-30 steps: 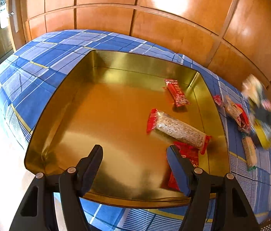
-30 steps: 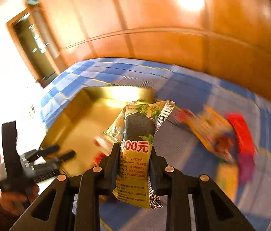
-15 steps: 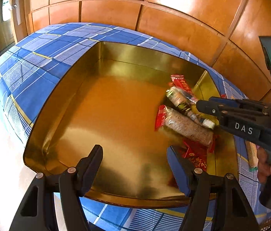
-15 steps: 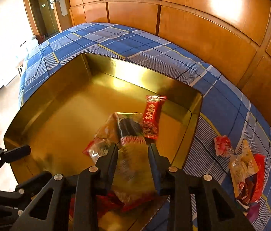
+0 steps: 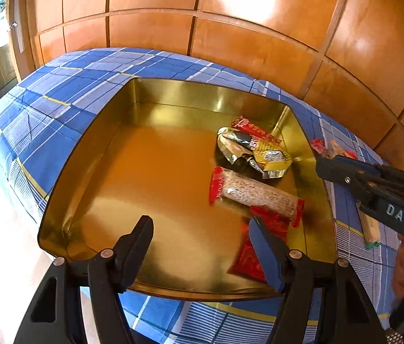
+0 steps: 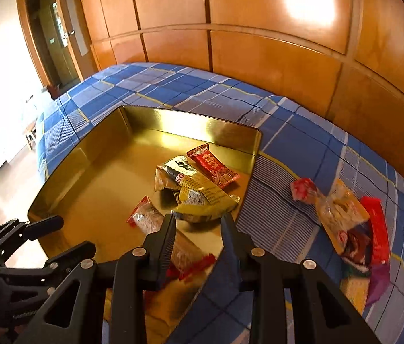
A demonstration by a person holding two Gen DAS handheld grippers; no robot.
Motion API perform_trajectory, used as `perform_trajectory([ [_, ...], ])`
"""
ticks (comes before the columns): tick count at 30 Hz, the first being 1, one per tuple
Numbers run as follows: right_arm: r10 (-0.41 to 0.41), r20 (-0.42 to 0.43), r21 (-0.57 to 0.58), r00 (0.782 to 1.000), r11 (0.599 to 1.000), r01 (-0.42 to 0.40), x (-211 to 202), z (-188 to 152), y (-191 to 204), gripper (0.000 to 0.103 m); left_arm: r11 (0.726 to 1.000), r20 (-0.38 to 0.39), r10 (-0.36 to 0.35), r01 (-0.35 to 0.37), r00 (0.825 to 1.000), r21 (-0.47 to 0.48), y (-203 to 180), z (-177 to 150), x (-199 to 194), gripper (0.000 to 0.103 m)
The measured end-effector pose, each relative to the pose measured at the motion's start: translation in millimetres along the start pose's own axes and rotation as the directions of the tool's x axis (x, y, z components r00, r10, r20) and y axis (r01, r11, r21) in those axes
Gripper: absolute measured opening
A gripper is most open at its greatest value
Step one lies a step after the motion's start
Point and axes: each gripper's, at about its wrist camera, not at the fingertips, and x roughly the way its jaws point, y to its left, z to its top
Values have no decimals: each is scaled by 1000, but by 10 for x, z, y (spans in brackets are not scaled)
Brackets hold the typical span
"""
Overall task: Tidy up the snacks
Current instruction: 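Carry the yellow printed bag into the tray and release with right tool, then grasp the WEIDAN cracker pack from the bed with the left tool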
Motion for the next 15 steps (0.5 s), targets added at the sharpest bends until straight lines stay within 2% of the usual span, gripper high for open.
perform_trajectory([
  [15, -58, 22, 92, 998, 994, 56, -328, -365, -425, 35, 997, 7, -2, 2, 1000, 74, -255, -37, -84, 70],
])
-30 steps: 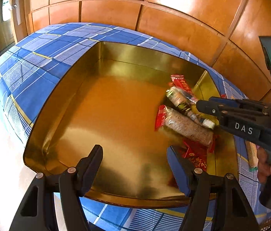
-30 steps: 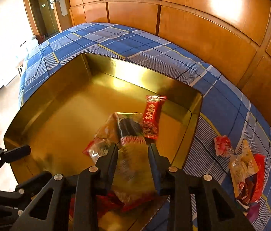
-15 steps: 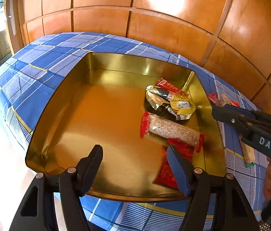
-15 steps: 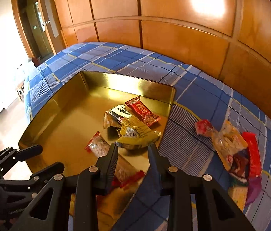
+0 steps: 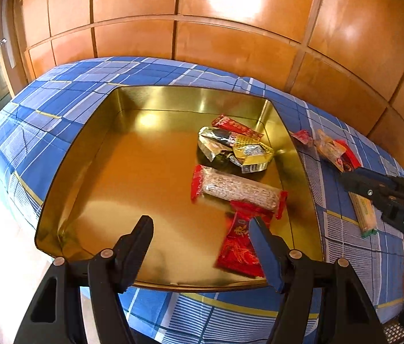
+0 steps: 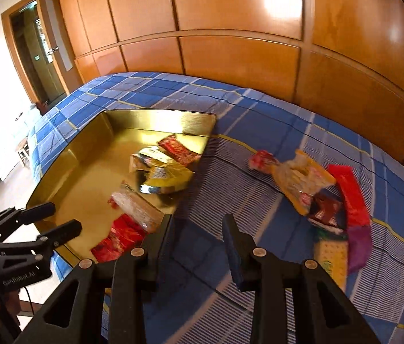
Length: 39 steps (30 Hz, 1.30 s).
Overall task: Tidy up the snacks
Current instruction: 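Grasp the WEIDAN cracker pack from the bed with the left tool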
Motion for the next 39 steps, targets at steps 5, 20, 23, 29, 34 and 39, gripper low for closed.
perform_trajectory([
  [5, -54, 8, 26, 999, 998, 54, -126, -59, -296, 35, 999, 4, -6, 6, 1000, 36, -122, -1, -18, 70],
  [20, -326, -15, 88, 945, 941, 326, -598, -352, -1625, 38, 987, -4, -30, 30, 1000, 156, -553, -10, -31, 70],
  [23, -384, -50, 144, 922, 911, 387, -650, -489, -2055, 38, 982, -7, -38, 39, 999, 186, -667, -5, -34, 70],
  [29, -388, -167, 378, 906, 823, 423, -664, -802, -2796, 39, 962, -37, -68, 76, 997, 264, -1003, 2, 6, 70],
  [34, -338, -132, 490, 932, 795, 358, -781, -818, -2928, 39, 937, -94, -124, 147, 988, 315, -1389, 28, 102, 70],
  [39, -320, -116, 489, 940, 806, 334, -815, -778, -2904, 39, 907, -170, -181, 231, 969, 351, -1896, 48, 293, 76],
])
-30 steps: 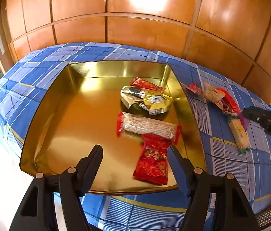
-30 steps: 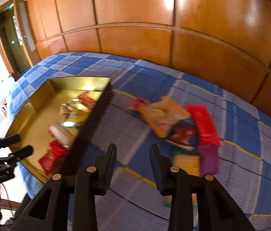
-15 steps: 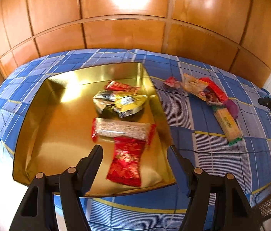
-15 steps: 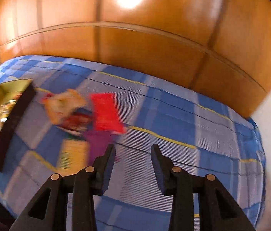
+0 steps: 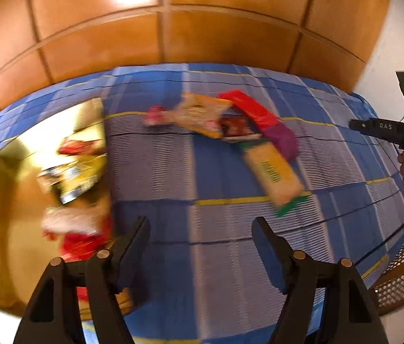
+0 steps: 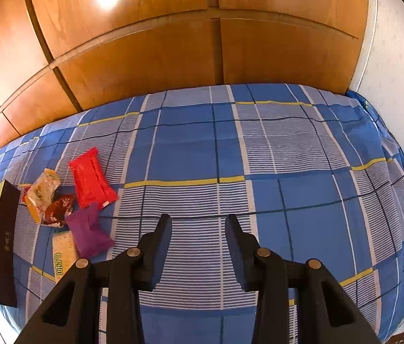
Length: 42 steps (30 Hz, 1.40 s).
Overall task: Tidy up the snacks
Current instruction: 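Grasp the WEIDAN cracker pack from the bed with the left tool, then hold cracker pack with left tool while right tool grasps purple packet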
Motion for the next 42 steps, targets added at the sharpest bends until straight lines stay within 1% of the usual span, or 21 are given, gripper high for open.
perform_trajectory([
  [5, 25, 2, -12, 1000, 1000, -25, -10, 4, 60, 39, 999, -52, -42, 43, 998, 20, -359, 246, 322, 76],
  [9, 35, 9, -28, 999, 999, -35, -29, 10, 106, 40, 998, -96, -57, 59, 994, 9, -549, 406, 587, 76],
  [13, 33, 14, -43, 999, 999, -33, -39, 15, 134, 40, 998, -127, -56, 59, 990, 21, -724, 523, 838, 76],
  [16, 43, 14, -48, 999, 998, -42, -41, 19, 148, 40, 999, -165, -41, 43, 985, 12, -764, 566, 1037, 76],
  [18, 41, 13, -52, 999, 998, -41, -38, 20, 157, 40, 999, -173, -52, 50, 984, -13, -760, 592, 1140, 76],
  [19, 40, 13, -55, 999, 998, -39, -32, 20, 158, 40, 999, -165, -49, 47, 985, -14, -757, 595, 1160, 74],
  [20, 36, 11, -60, 999, 998, -35, -25, 19, 163, 40, 999, -142, -44, 45, 989, 6, -765, 581, 1143, 69],
  [21, 29, 10, -67, 1000, 997, -29, -17, 15, 170, 40, 999, -131, -42, 46, 990, 28, -775, 563, 1127, 57],
  [22, 24, 9, -72, 1000, 997, -23, -12, 10, 175, 40, 997, -119, -41, 48, 992, 56, -787, 526, 1099, 51],
  [24, 22, 3, -82, 1000, 996, -21, 3, 1, 186, 40, 994, -109, -58, 67, 992, 85, -748, 417, 1020, 47],
  [28, 11, -13, -112, 1000, 994, -13, 34, -15, 222, 40, 989, -100, -83, 94, 991, 110, -565, 115, 810, 47],
  [31, 28, -44, -145, 999, 989, -34, 90, -33, 285, 40, 983, -76, -78, 89, 994, 159, -477, -166, 633, 47],
  [34, 51, -76, -198, 996, 978, -65, 136, -72, 398, 40, 978, -24, -62, 65, 998, 198, -408, -384, 529, 47],
  [38, 71, -114, -284, 991, 953, -101, 208, -191, 617, 40, 984, 0, -76, 75, 997, 160, -330, -445, 523, 48],
  [42, 87, -140, -343, 986, 930, -131, 251, -304, 807, 41, 983, 26, -72, 66, 997, 169, -337, -472, 524, 48],
])
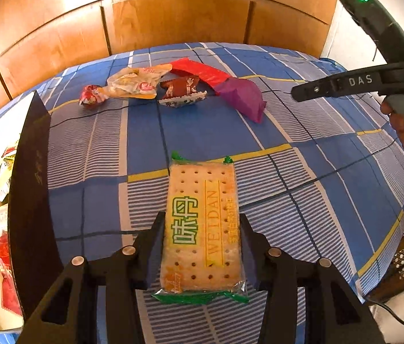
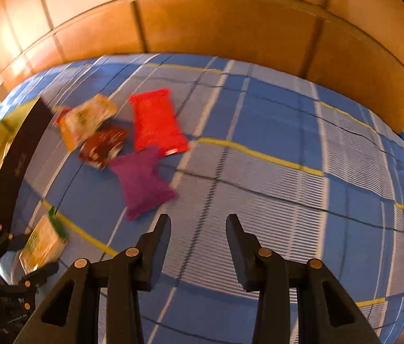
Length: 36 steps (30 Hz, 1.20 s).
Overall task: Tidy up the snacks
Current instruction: 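Hold cracker pack with left tool while right tool grasps purple packet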
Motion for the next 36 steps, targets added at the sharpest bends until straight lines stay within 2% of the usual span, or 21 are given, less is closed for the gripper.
perform_trajectory([
  [2, 7, -4, -23, 1000, 1000, -7, 26, -11, 76, 46, 1000, 6, -8, 8, 1000, -2, 14, -10, -1, 48],
  [7, 35, -14, -42, 999, 998, -35, 74, -26, 152, 47, 1000, 20, -3, 3, 1000, -3, 9, -49, -27, 48],
  [9, 46, -13, -51, 999, 998, -47, 82, -30, 199, 54, 1000, 22, -7, 7, 1000, -6, 20, -52, -29, 48],
  [10, 51, -8, -59, 999, 997, -51, 85, -23, 226, 63, 1000, 22, -10, 10, 1000, -9, 26, -50, -28, 48],
  [11, 59, -1, -67, 998, 996, -59, 86, -11, 254, 65, 1000, 23, -13, 13, 1000, -10, 32, -50, -28, 48],
  [17, 39, 8, -114, 999, 993, -38, 209, 210, 377, 66, 1000, 29, -14, 14, 999, -13, 29, -69, -41, 48],
  [24, 10, -54, -181, 998, 983, -20, 552, 478, 572, 65, 1000, 33, -17, 18, 999, -17, 34, -73, -41, 48],
  [25, -7, -72, -190, 997, 982, -6, 607, 487, 596, 61, 1000, 33, -19, 20, 999, -17, 42, -74, -41, 49],
  [26, -22, -79, -194, 997, 981, 6, 629, 485, 614, 39, 1000, 34, -20, 21, 999, -18, 44, -75, -42, 49],
  [31, -5, -58, -163, 998, 987, -5, 413, 377, 622, 36, 999, 40, -24, 25, 999, -21, 48, -82, -48, 49],
  [36, 61, -160, -194, 985, 977, -92, 231, -28, 702, 36, 999, 45, -25, 27, 999, -29, 51, -90, -54, 49],
])
